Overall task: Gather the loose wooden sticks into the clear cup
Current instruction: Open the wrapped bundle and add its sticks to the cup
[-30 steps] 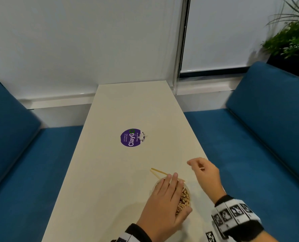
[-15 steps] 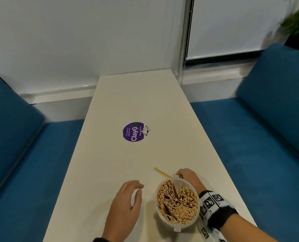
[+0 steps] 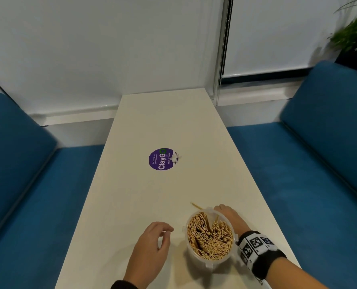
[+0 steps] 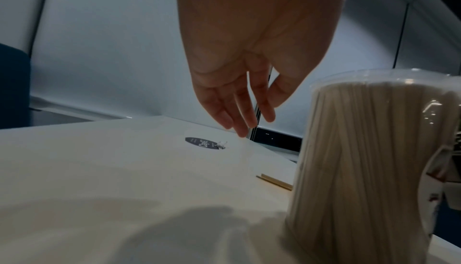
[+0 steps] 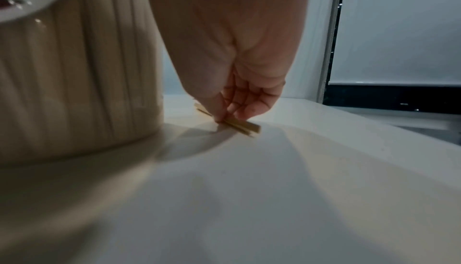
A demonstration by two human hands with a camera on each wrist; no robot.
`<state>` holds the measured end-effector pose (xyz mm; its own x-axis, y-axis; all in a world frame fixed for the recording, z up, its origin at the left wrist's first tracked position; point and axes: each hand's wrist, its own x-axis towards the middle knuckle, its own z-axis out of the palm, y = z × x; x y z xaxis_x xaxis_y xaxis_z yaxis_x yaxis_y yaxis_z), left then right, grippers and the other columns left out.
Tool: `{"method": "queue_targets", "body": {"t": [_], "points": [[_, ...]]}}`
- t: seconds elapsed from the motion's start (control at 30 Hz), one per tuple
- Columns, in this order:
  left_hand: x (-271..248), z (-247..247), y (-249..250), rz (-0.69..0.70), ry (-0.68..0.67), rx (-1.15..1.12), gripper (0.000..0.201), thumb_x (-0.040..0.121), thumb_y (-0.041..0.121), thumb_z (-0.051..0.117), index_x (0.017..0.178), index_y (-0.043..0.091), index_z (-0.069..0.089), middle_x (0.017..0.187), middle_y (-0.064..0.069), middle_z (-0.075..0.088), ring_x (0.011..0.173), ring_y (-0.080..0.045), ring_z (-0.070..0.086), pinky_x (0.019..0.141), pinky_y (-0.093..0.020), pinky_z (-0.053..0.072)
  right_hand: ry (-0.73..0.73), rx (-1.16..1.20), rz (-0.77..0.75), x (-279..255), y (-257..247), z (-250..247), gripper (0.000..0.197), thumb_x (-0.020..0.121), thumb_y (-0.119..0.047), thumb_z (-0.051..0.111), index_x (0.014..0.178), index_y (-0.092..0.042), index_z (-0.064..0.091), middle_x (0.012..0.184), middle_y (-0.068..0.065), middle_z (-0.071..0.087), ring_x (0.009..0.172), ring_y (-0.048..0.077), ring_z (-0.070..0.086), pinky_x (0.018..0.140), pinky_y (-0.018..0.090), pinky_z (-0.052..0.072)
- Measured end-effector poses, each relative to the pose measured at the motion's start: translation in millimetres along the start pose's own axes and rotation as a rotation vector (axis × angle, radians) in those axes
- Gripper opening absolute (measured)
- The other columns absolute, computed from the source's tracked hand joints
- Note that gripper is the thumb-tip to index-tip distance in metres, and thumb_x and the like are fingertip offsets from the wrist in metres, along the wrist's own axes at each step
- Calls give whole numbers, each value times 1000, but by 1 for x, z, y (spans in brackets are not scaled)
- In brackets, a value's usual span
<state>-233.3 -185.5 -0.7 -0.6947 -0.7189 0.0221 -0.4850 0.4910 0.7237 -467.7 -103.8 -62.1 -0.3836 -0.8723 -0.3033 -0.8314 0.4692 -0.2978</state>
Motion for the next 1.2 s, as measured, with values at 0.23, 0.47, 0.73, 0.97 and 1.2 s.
{"method": "queue_targets", "body": {"t": [0.23,0.47,0.73,0.97,1.2], "points": [[-5,-7,14,13,-13,3,21,95,21,47,89,40,51,101,20,57,95,4,54,76,-5,40,182,-33,147,-21,10,-7,13,93,-10,39,94,-19,48,95,-2,55,86,18,52,79,31,34],[-1,-18,48,222,247,17,20,92,16,55,106,29,61,107,17,56,99,8,49,88,-15,43,546,445,120,-82,-13,-92,13,98,-17,43,101,-15,56,94,-5,55,78,8,52,67,16,40],[-20,-28,103,720,207,384,40,90,36,44,126,21,51,127,6,60,121,-11,46,100,-26,33,473,275,-262,-168,-61,-124,13,92,-20,55,96,-24,67,84,-22,55,80,-3,54,75,12,43],[-43,-31,117,480,-19,-27,27,94,13,49,115,15,66,93,8,66,83,3,56,74,-2,38,534,433,-242,-202,-80,-136,11,85,-20,66,91,-29,68,86,-19,56,82,3,57,73,5,43],[-43,-33,121,371,-136,-158,24,94,12,52,113,13,67,84,16,51,77,0,54,73,-5,40,670,602,-209,-209,-82,-136,27,72,-18,78,70,-35,57,77,-10,61,68,5,63,63,11,51]]}}
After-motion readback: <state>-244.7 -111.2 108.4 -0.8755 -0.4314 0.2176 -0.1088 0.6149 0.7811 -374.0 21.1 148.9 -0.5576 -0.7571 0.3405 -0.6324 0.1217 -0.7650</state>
